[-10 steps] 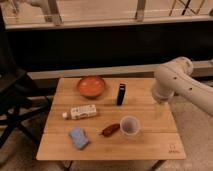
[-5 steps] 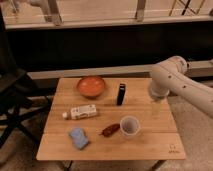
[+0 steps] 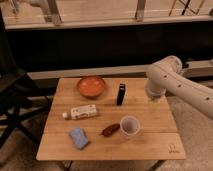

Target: Knock the eraser over

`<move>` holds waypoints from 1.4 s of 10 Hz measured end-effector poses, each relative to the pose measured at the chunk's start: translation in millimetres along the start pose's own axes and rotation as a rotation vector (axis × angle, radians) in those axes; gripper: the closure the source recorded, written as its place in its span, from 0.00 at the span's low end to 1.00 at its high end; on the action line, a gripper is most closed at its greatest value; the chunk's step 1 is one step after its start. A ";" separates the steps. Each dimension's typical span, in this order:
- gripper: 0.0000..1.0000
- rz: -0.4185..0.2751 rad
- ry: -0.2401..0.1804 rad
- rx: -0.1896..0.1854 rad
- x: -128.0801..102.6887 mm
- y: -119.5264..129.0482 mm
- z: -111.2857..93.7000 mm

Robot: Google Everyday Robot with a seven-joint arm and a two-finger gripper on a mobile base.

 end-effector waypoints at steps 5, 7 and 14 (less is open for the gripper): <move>0.20 -0.014 0.001 0.001 -5.4 -6.4 12.0; 0.20 -0.027 0.000 0.004 -9.2 -8.7 15.4; 0.20 -0.052 -0.010 0.008 -15.1 -16.9 29.4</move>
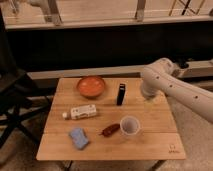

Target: Knock the eraser over

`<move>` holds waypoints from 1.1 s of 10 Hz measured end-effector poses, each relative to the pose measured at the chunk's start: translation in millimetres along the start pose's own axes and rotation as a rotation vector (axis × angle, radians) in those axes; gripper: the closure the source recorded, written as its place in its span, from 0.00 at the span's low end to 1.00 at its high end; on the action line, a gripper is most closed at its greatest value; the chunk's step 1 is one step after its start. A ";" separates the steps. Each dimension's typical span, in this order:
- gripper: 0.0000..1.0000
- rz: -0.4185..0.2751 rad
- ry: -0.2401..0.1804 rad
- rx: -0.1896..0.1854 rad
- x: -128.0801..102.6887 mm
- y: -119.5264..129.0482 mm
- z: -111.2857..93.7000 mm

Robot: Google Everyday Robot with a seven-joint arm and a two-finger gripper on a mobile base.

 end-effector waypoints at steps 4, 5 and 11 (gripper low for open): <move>0.20 -0.018 -0.008 0.001 -3.8 -5.8 9.1; 0.20 -0.019 -0.009 0.001 -3.3 -6.0 11.0; 0.22 -0.047 -0.023 -0.001 -6.5 -14.0 22.4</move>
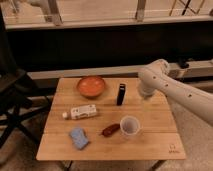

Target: Knock the eraser over

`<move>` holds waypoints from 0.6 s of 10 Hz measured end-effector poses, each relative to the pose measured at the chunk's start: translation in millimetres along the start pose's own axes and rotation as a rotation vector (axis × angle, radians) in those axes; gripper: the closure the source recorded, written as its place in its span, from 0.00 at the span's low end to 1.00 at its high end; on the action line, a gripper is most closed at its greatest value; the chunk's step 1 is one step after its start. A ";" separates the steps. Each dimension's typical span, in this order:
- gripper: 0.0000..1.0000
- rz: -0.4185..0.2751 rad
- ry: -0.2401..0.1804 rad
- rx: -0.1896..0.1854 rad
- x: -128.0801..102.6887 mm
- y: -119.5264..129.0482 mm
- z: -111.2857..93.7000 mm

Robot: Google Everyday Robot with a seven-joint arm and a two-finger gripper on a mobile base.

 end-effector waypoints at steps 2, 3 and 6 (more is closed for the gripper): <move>0.23 -0.007 -0.005 0.000 0.2 -0.7 3.8; 0.23 -0.014 -0.006 0.001 -0.3 -2.5 6.4; 0.29 -0.034 -0.018 0.000 -5.8 -7.1 12.3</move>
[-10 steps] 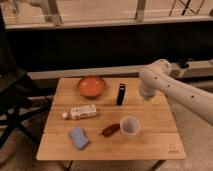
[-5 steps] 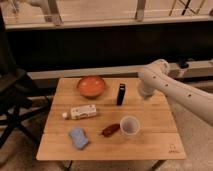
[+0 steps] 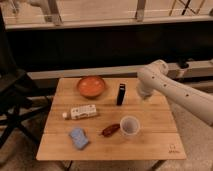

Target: Knock the eraser over

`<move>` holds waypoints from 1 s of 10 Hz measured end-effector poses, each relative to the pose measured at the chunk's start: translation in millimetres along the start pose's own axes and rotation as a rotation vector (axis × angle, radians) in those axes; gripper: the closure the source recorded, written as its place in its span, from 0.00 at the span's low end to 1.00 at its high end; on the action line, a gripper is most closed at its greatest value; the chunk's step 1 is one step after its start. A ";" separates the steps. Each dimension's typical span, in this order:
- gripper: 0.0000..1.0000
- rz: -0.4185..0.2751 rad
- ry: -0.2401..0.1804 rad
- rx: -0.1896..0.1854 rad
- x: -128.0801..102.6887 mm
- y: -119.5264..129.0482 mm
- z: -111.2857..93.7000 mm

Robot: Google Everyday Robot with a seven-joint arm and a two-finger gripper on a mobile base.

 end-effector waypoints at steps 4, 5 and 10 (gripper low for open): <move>0.32 -0.018 -0.007 0.000 -1.2 -2.8 7.3; 0.40 -0.025 -0.013 -0.001 -4.8 -3.8 10.2; 0.87 -0.055 -0.040 -0.006 -13.2 -7.0 19.9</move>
